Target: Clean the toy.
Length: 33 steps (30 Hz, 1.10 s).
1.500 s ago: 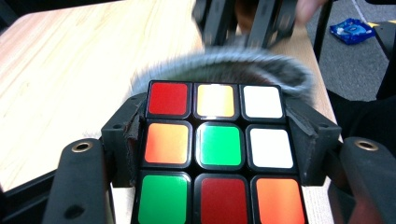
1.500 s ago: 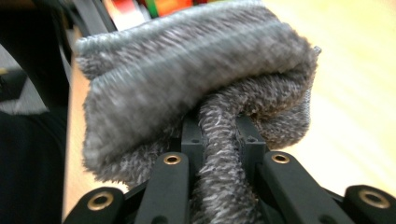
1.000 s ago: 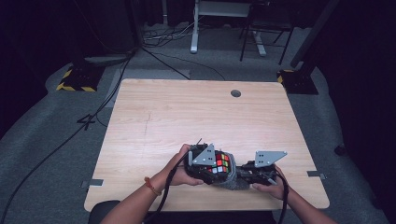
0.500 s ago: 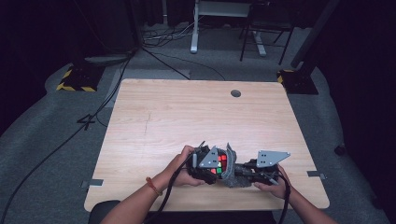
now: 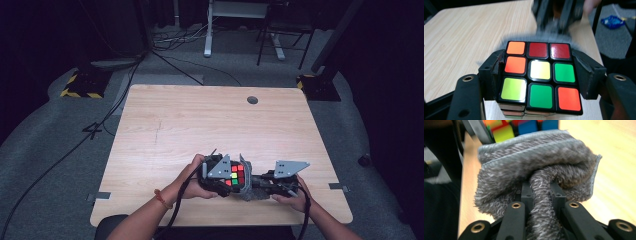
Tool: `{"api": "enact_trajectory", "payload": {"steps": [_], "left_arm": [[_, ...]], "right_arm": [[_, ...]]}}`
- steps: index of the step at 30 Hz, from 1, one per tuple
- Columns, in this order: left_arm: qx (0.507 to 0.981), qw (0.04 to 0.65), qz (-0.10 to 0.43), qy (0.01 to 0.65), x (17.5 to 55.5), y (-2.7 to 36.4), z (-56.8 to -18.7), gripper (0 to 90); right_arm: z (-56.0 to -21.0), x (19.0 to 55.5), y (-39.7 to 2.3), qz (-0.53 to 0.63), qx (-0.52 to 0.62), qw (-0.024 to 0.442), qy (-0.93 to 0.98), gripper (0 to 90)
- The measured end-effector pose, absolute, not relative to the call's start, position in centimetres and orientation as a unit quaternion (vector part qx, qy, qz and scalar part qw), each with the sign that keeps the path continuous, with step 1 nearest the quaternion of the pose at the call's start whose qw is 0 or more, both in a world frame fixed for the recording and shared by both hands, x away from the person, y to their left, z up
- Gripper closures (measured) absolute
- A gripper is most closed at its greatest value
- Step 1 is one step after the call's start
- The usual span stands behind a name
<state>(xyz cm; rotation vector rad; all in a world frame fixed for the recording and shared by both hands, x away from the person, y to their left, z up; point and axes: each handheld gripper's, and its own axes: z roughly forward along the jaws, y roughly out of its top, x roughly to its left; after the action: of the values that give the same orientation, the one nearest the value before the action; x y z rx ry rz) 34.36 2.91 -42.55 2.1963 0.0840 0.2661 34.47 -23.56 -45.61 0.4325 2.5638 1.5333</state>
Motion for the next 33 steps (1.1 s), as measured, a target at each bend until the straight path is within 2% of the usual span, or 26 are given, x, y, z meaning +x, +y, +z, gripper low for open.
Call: {"api": "enact_trajectory", "payload": {"steps": [3, 8, 15, 18, 21, 33], "left_arm": [[0.892, 0.439, 0.106, 0.027, 34.2, 2.4, -43.0, 33.5], [0.888, 0.447, 0.106, 0.027, 34.0, 2.5, -42.6, 33.6], [0.877, 0.469, 0.104, 0.018, 33.5, 2.7, -41.9, 33.6], [0.874, 0.473, 0.107, 0.014, 33.5, 2.7, -41.8, 33.5], [0.862, 0.499, 0.086, 0.026, 34.0, 3.2, -41.6, 33.3], [0.881, 0.46, 0.106, 0.034, 34.3, 2.9, -42.7, 32.2]], "right_arm": [[-44.6, 33.9, -23.7, 0.523, 0.134, 0.071, 0.839, 78.7], [-44.9, 34.0, -23.3, 0.502, 0.136, 0.084, 0.85, 78.6], [-47.0, 34.8, -22.3, 0.449, 0.156, 0.065, 0.878, 78.6], [-47.0, 34.7, -22.2, 0.462, 0.152, 0.062, 0.872, 78.7], [-46.4, 34.7, -22.5, 0.489, 0.149, 0.055, 0.858, 78.7], [-45.7, 34.7, -24.3, 0.529, 0.167, 0.053, 0.83, 78.9]]}}
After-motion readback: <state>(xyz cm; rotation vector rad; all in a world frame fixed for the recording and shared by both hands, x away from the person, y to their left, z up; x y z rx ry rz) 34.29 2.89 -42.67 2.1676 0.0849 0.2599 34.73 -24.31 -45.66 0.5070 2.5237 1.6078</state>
